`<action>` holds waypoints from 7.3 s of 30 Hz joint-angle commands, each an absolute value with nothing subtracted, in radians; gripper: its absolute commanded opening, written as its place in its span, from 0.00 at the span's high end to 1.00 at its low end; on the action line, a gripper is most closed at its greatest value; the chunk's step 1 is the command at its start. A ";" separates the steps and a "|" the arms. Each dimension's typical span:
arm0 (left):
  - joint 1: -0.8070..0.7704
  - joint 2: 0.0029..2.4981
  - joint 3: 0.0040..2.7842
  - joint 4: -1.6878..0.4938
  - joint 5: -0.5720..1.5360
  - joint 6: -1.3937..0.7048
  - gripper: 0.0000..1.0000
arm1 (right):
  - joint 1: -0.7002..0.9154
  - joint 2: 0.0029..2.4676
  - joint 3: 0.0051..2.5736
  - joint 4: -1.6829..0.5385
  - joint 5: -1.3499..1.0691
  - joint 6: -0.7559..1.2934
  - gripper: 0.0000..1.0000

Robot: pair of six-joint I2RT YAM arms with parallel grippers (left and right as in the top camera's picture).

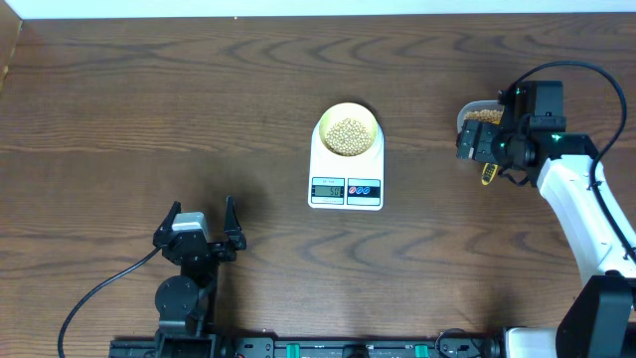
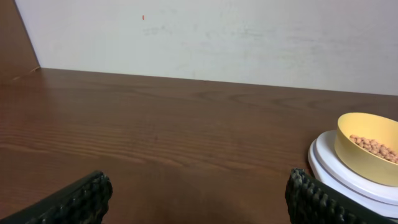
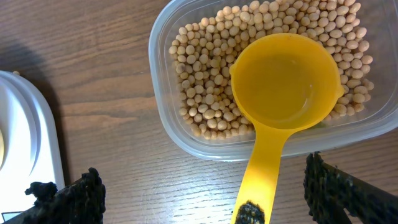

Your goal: Scoop item into bowl and weigh 50g on scale

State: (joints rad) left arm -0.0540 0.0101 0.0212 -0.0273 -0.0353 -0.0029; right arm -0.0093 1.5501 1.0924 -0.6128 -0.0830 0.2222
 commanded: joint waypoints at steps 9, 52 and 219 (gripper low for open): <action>-0.049 0.002 0.004 -0.071 -0.041 -0.001 0.09 | -0.012 1.555 1.097 -0.614 -0.088 0.208 0.01; -0.049 0.004 0.004 -0.071 -0.041 -0.001 0.09 | -0.012 1.555 1.097 -0.614 -0.088 0.208 0.01; -0.049 0.004 0.004 -0.071 -0.041 -0.001 0.09 | -0.027 0.005 0.006 -0.076 -0.047 -0.098 0.01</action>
State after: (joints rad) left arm -0.0540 0.0101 0.0219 -0.0288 -0.0315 -0.0029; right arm -0.0185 0.0120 0.0071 -0.0689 -0.0544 -0.0990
